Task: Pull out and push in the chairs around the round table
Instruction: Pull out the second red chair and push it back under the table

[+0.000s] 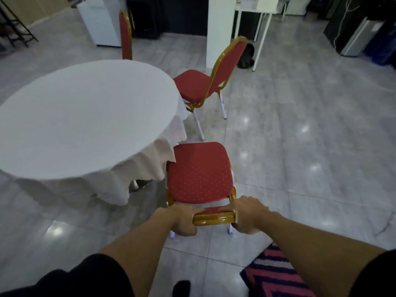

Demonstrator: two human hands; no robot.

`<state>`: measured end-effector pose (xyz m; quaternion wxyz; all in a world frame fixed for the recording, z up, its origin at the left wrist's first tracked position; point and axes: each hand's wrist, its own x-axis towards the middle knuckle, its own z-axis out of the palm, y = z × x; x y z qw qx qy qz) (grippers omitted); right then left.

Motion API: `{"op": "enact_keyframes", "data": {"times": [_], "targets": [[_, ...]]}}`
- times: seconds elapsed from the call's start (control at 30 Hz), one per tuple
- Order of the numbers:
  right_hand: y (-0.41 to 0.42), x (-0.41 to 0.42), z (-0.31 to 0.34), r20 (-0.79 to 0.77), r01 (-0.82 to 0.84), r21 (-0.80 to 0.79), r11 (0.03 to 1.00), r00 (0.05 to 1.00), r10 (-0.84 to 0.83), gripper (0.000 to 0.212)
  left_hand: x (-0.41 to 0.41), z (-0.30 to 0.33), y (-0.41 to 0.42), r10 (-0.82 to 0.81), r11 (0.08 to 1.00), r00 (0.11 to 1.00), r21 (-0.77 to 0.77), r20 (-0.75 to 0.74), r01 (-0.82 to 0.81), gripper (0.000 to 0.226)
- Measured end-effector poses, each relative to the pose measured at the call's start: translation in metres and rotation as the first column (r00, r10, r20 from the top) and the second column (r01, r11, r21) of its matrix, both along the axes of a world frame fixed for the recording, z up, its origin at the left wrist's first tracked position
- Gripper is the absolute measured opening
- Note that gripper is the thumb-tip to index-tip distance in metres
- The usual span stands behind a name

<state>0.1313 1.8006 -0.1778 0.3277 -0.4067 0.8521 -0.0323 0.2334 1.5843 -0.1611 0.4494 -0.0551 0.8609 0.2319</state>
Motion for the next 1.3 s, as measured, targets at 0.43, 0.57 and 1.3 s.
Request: {"op": "enact_keyframes", "data": {"times": [0.43,0.57,1.3], "targets": [[0.042,-0.091,0.001,-0.082,-0.403,0.066,0.913,0.909,0.408,0.029,-0.002,0.004,0.120,0.469,0.882,0.882,-0.030,-0.036,-0.471,0.075],[0.047,-0.091,0.010,-0.071,-0.540,0.041,0.841,0.838,0.541,0.047,0.015,0.004,0.151,0.581,0.813,0.810,0.004,-0.075,-0.583,0.075],[-0.103,-0.112,0.015,-0.077,-0.607,-0.014,0.794,0.793,0.605,0.034,0.000,-0.002,0.021,0.684,0.715,0.718,-0.078,-0.129,-0.695,0.091]]}}
